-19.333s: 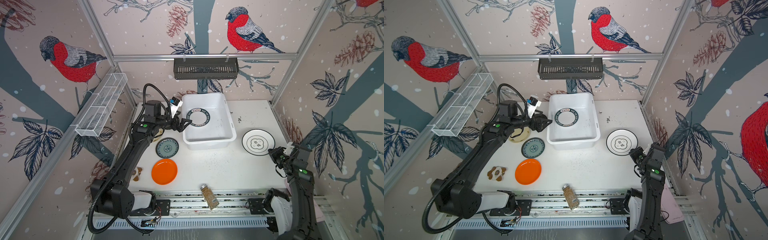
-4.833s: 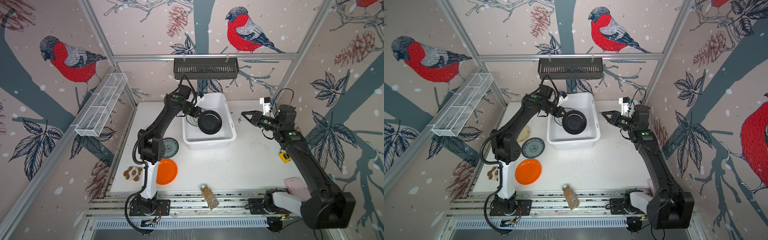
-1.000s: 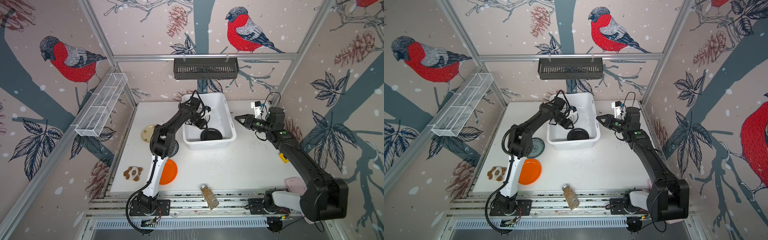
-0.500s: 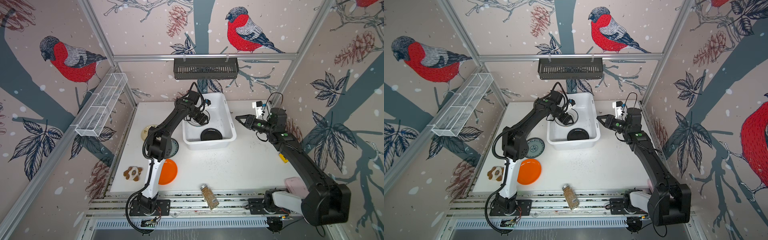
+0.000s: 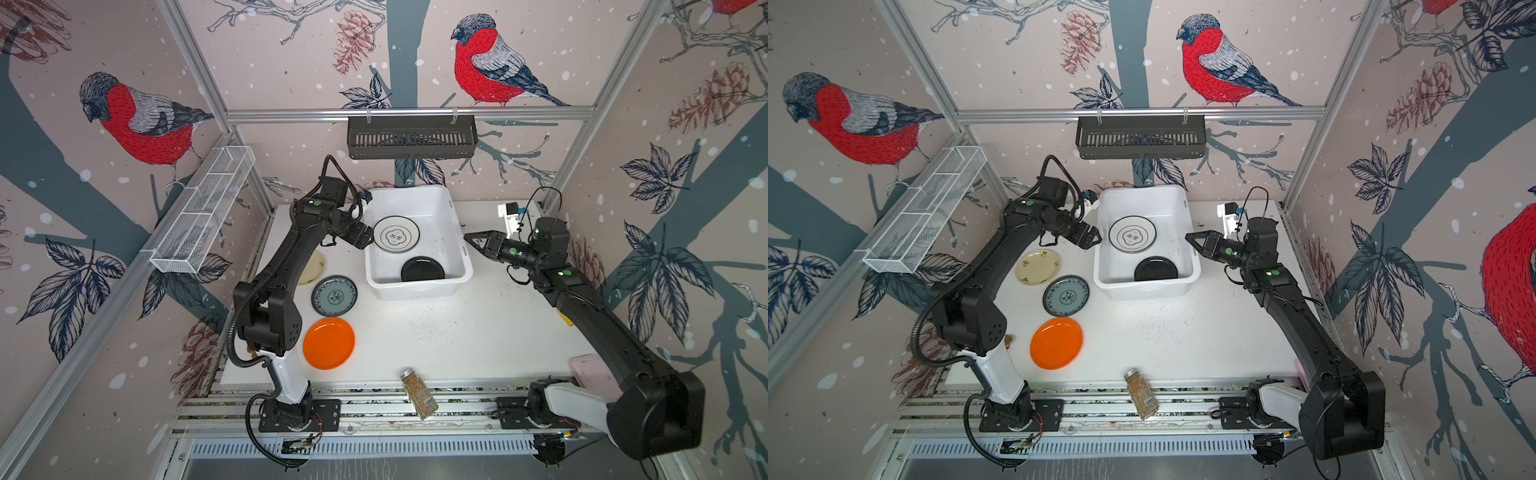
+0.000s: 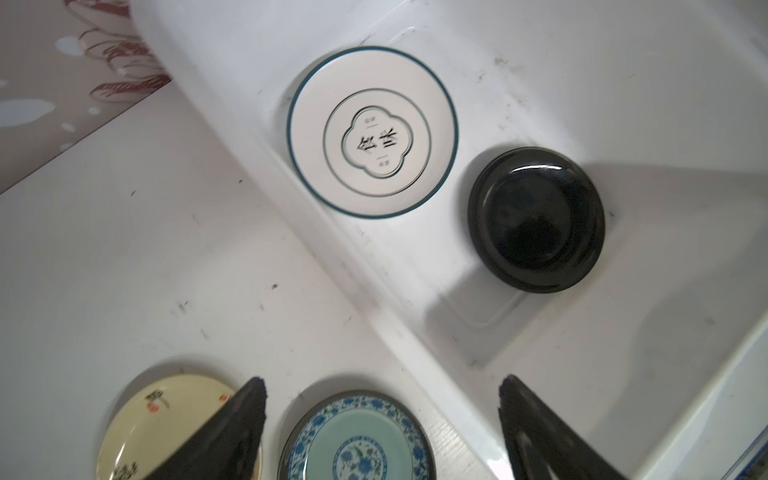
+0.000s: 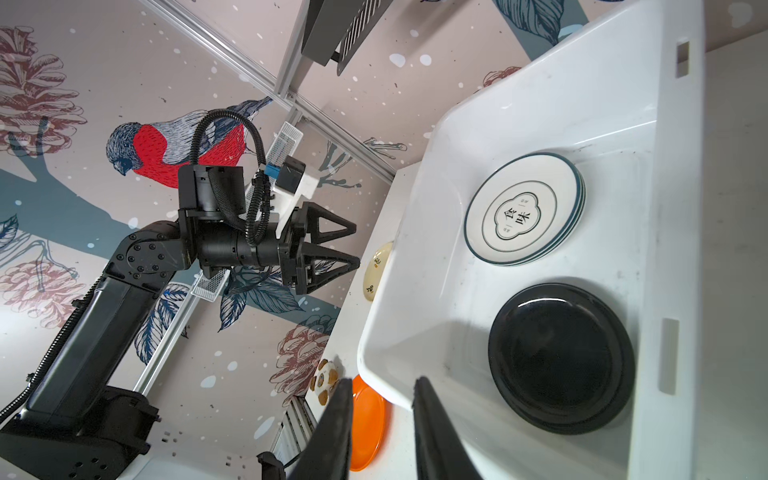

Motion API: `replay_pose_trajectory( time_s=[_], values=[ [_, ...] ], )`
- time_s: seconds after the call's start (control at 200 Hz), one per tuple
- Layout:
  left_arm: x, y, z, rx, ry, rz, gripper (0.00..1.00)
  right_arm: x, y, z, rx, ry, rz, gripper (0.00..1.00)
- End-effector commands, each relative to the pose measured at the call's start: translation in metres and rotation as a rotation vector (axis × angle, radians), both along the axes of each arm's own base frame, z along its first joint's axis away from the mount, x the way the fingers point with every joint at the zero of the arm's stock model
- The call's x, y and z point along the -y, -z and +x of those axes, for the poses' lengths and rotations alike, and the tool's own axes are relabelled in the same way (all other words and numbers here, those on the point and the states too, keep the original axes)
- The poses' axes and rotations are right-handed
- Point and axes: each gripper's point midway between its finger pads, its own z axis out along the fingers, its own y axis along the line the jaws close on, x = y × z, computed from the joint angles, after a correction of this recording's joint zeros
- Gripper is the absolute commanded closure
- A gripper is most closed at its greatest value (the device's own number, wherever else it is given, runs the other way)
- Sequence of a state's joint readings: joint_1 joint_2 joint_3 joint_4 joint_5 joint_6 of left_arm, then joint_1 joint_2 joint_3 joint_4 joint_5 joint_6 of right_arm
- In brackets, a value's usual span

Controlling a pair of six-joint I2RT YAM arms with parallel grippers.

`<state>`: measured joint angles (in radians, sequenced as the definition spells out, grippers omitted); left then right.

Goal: Place the plates into the plastic bin on the countertop
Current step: 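Raise left gripper out of the bin and move toward the cream plate, then position left gripper at the rim of the cream calligraphy plate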

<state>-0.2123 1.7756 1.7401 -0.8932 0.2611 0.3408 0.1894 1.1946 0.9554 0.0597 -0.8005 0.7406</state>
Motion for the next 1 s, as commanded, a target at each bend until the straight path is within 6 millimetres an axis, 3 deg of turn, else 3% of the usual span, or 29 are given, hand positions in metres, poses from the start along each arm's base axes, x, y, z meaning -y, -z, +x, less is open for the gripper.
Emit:
replay_pose_trajectory(
  time_s=[0.0,0.195,0.37,0.495,0.64,0.716,0.996],
  values=[
    [-0.043,0.011,-0.009,-0.007,-0.078,0.068,0.13,-0.001,-0.007,0.002,0.045,0.008,0.005,0.72],
    [-0.132,0.047,-0.027,-0.055,-0.261,0.162,0.13,-0.008,0.003,0.002,0.034,-0.012,0.001,0.72],
    [-0.191,0.079,-0.038,-0.121,-0.402,0.212,0.14,-0.010,0.009,0.004,0.031,-0.020,-0.002,0.72],
    [-0.221,0.100,-0.042,-0.170,-0.509,0.198,0.15,-0.012,0.013,0.005,0.028,-0.026,0.000,0.72],
    [-0.237,0.121,-0.043,-0.211,-0.594,0.177,0.15,-0.013,0.014,0.007,0.025,-0.033,-0.001,0.72],
    [-0.240,0.131,-0.042,-0.217,-0.616,0.182,0.15,-0.015,0.023,0.011,0.003,-0.038,-0.006,0.72],
    [-0.246,0.158,-0.036,-0.257,-0.674,0.151,0.16,-0.015,0.026,0.018,-0.010,-0.042,-0.015,0.72]
  ],
)
